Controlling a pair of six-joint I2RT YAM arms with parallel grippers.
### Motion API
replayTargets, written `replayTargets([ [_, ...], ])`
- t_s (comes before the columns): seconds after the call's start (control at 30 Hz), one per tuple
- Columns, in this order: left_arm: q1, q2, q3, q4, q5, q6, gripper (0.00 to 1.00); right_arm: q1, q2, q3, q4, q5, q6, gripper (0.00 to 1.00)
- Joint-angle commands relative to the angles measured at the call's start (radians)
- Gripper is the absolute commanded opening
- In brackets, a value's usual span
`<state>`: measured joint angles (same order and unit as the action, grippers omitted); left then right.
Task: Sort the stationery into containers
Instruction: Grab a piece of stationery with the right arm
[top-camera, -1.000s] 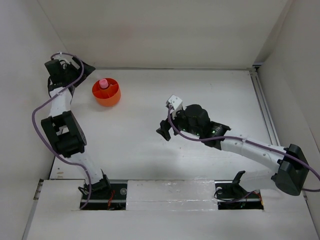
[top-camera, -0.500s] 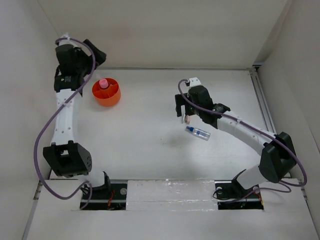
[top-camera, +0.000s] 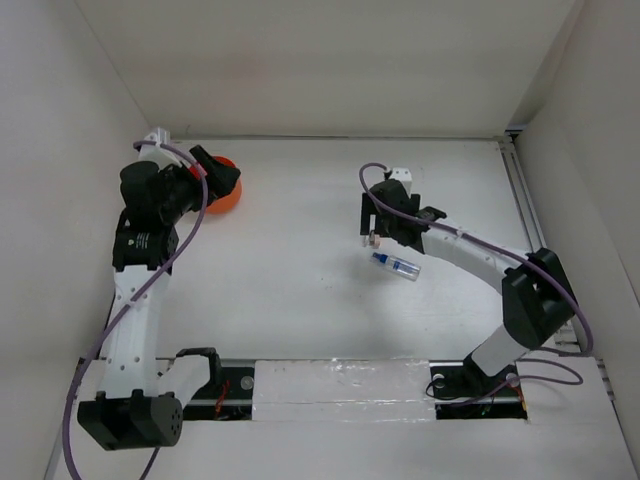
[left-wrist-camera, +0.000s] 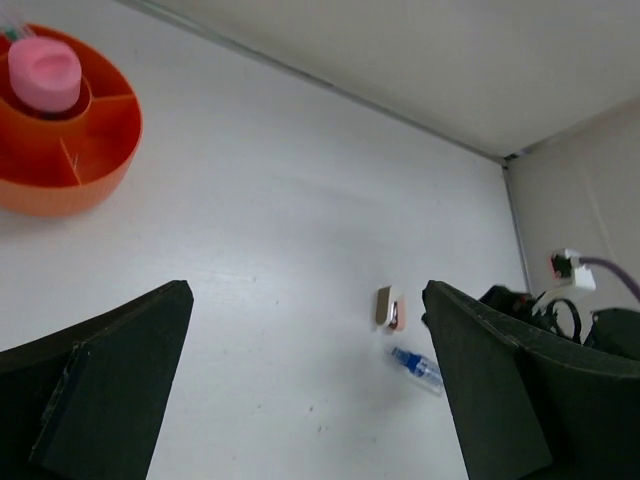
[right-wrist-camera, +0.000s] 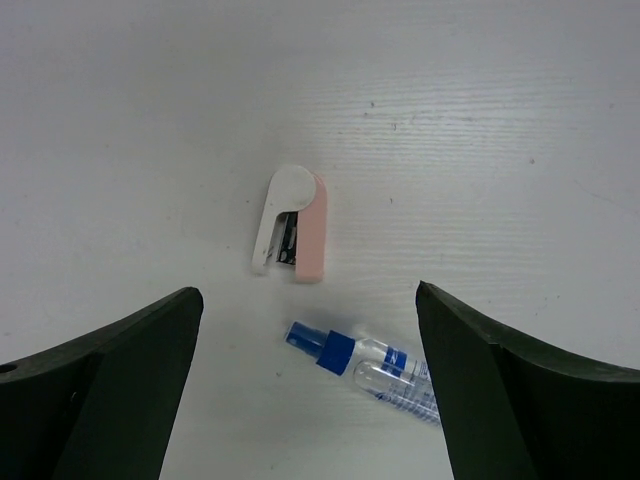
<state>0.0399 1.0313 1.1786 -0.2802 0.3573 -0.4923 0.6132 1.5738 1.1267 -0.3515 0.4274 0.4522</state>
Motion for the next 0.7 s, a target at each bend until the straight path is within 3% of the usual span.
replayTargets([
  [0.0,0.000,-0.068,-0.109,0.021,0.023,0.044,1.00,-0.015,0.063,0.047,0.014,0.050,0.046,0.93],
  [0.17,0.000,-0.134,-0.206,0.087,0.071,0.032,1.00,-0.015,0.189,0.110,-0.023,0.059,0.079,0.91],
  [0.67,0.000,-0.125,-0.241,0.105,0.124,0.041,1.00,-0.015,0.301,0.128,0.046,-0.007,0.088,0.79],
])
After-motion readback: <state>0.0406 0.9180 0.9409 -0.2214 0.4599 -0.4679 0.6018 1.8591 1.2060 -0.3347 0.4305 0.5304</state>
